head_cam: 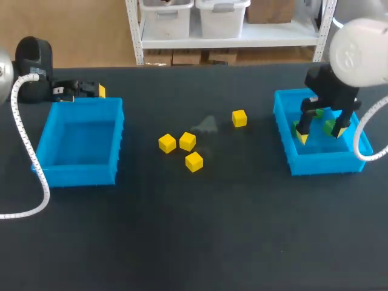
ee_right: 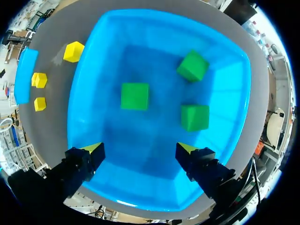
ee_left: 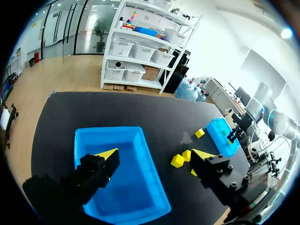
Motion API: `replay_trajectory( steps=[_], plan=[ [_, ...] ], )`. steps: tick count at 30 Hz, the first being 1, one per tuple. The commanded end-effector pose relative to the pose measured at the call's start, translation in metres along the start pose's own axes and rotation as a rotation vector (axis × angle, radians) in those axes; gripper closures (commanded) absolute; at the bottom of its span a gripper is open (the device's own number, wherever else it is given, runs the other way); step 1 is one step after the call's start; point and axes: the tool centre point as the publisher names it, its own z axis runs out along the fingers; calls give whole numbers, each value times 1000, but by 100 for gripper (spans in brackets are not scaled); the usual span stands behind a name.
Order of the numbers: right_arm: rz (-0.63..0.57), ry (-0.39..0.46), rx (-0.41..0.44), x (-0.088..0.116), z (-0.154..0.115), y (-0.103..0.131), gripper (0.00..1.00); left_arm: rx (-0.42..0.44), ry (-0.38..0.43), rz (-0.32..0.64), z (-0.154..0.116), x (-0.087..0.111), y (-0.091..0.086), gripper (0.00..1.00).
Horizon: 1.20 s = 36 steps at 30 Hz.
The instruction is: Put the green cubes in the right bin and the yellow cubes in the left bin.
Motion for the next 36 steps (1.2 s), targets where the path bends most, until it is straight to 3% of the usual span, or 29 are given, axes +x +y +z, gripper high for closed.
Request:
replay_trajectory(
  steps=[1,4,36],
  plan=[
    [-12,-486,14,9,-1,0,0,15,-7,3,0,2,3,0],
    [-1,-506,40,7,-13,-5,0,15,-7,3,0,2,3,0],
    [-1,-506,40,7,-13,-5,0,15,-7,3,0,2,3,0]
  ],
)
